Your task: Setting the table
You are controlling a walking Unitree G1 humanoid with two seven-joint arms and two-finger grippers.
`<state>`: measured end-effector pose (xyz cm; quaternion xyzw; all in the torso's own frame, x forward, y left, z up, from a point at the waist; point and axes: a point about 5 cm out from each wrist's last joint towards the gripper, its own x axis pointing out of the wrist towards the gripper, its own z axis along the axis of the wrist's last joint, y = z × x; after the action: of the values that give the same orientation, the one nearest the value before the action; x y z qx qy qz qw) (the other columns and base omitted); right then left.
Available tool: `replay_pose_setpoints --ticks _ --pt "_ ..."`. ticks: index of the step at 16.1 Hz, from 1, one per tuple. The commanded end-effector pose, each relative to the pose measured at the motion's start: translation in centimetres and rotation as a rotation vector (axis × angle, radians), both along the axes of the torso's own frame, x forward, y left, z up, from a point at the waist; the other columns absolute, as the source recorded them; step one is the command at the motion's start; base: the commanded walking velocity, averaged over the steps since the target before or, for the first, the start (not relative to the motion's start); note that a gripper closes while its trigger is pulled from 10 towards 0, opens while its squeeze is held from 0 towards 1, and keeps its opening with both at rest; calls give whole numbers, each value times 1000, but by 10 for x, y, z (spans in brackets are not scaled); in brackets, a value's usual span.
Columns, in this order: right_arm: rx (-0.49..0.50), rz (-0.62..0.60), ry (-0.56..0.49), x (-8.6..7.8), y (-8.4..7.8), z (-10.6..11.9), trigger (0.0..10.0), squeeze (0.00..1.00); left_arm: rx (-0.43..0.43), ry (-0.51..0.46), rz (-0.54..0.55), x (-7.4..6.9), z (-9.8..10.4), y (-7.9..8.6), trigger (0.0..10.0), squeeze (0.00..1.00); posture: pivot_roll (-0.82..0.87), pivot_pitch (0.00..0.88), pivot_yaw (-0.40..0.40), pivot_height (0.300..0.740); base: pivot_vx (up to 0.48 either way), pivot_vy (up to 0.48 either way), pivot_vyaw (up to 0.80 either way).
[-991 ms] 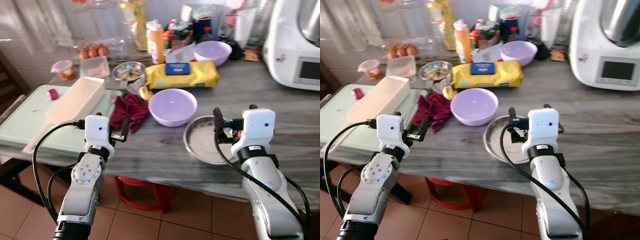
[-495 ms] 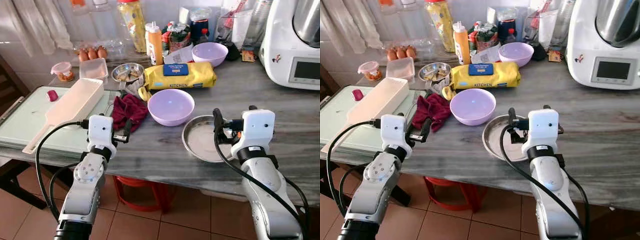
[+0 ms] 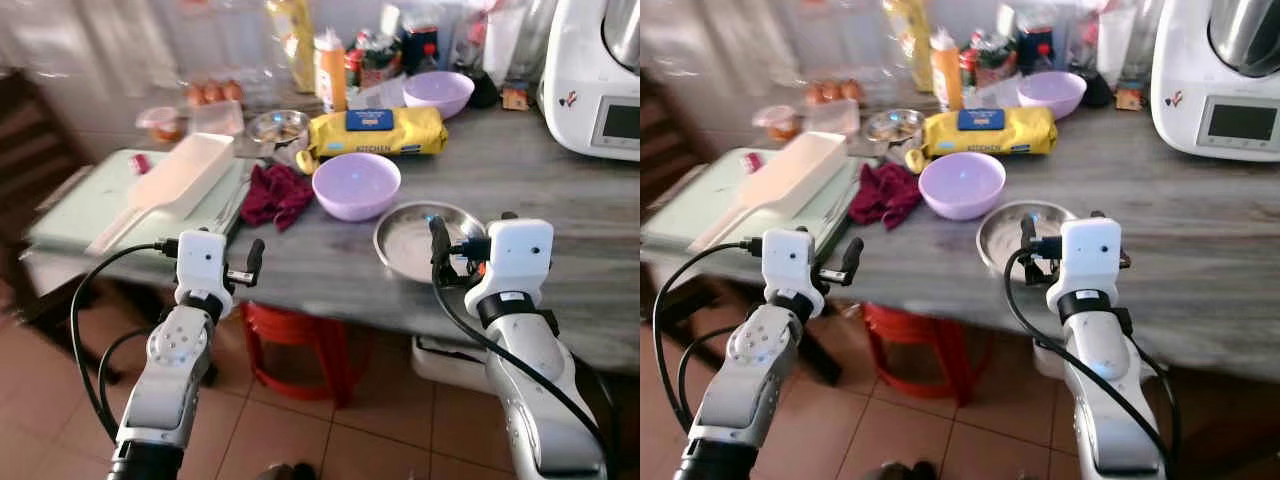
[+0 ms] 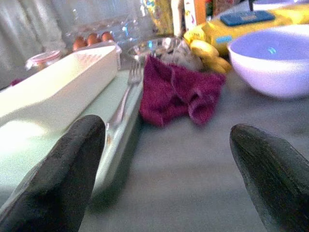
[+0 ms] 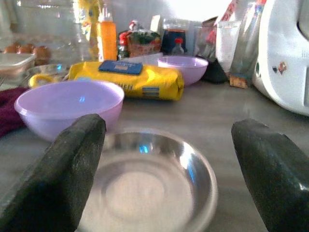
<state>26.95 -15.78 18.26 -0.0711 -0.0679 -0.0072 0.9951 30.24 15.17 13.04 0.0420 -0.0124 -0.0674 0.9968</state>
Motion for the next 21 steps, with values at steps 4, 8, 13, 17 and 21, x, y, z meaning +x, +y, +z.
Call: replay_pose_setpoints --ticks 4,8,13,17,21 --pt "5 5 -3 1 0 1 10000 0 19 -2 -9 0 1 2 10000 0 -144 68 113 740 -287 0 0" --pt "5 7 -3 2 0 1 10000 0 25 3 -12 -2 0 2 10000 0 -145 70 109 740 -290 0 0" --pt "7 12 1 2 1 0 10000 0 25 5 -16 -3 -1 1 10000 0 -142 73 106 740 -289 0 0" --pt "7 16 4 3 2 0 10000 0 29 9 -15 -3 -2 1 10000 0 -144 75 107 740 -290 0 0" --pt "6 13 5 3 2 0 10000 0 27 11 -20 -3 -2 0 10000 0 -147 75 108 740 -287 0 0"
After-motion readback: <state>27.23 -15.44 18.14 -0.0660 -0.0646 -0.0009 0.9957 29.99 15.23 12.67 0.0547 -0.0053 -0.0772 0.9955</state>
